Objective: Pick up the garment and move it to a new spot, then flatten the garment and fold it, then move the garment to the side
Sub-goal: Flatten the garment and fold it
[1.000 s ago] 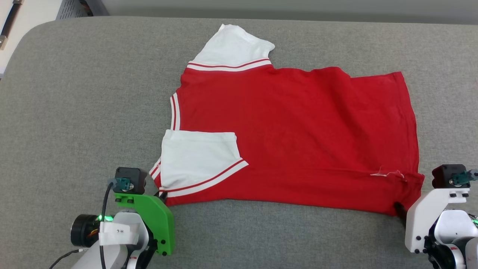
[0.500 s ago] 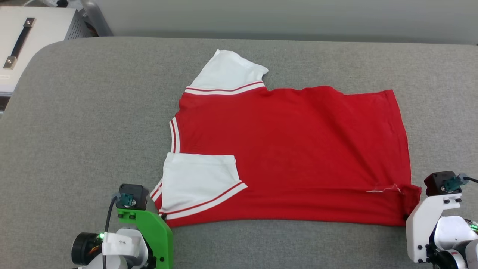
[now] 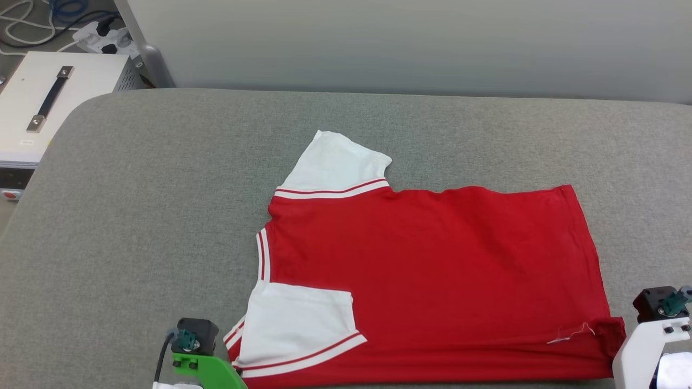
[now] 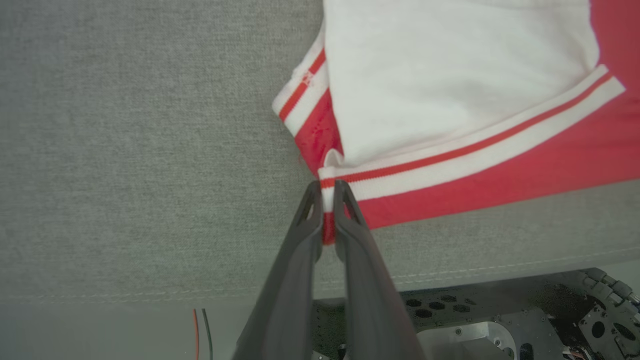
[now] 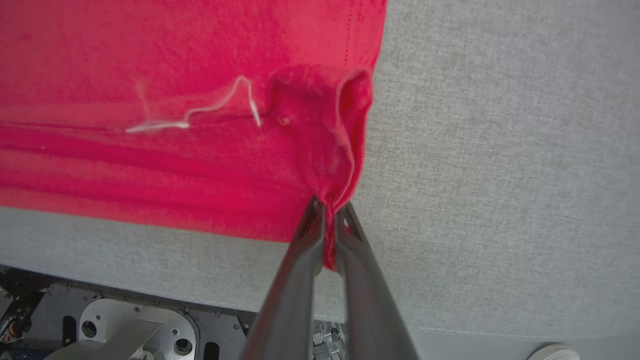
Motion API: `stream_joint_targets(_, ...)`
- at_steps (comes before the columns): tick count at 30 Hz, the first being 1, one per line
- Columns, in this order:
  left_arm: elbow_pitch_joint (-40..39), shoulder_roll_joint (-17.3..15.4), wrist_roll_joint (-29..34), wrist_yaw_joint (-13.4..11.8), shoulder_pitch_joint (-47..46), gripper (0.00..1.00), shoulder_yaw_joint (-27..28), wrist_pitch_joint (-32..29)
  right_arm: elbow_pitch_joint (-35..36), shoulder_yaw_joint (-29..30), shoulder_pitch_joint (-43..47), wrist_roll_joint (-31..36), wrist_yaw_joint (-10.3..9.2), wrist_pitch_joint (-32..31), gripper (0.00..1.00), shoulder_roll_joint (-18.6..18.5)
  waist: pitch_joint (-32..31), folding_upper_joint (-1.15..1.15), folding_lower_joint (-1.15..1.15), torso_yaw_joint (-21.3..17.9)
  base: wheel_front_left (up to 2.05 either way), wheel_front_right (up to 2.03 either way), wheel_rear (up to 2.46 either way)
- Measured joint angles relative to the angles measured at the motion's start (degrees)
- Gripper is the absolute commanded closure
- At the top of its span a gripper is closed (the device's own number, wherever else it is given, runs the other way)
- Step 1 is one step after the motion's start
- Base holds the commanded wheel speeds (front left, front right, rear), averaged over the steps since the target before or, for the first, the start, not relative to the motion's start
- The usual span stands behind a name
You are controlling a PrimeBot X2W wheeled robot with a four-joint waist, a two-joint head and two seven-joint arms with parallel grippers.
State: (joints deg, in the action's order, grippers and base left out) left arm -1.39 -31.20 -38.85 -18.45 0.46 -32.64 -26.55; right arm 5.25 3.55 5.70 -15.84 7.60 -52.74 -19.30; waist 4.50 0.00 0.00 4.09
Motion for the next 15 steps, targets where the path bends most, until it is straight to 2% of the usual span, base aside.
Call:
stream_joint_targets(8, 1.0, 0.3, -0.1, -0.1, 0.7, 1.0, -0.9, -0.1, 1.1, 1.3, 2.5, -0.1, 0.0, -1.0, 1.0, 1.1, 0.8, 0.0, 0.0, 0.1, 0.0, 0.0, 0.0)
stream_joint_targets(15, 4.4, 1.3, -0.1, 1.1, 0.2, 1.0, -1.4, 1.3, -0.9, 1.4, 2.4, 0.1, 0.0, 0.1, 1.0, 2.7, 1.8, 0.0, 0.0, -0.2, 0.0, 0.0, 0.0)
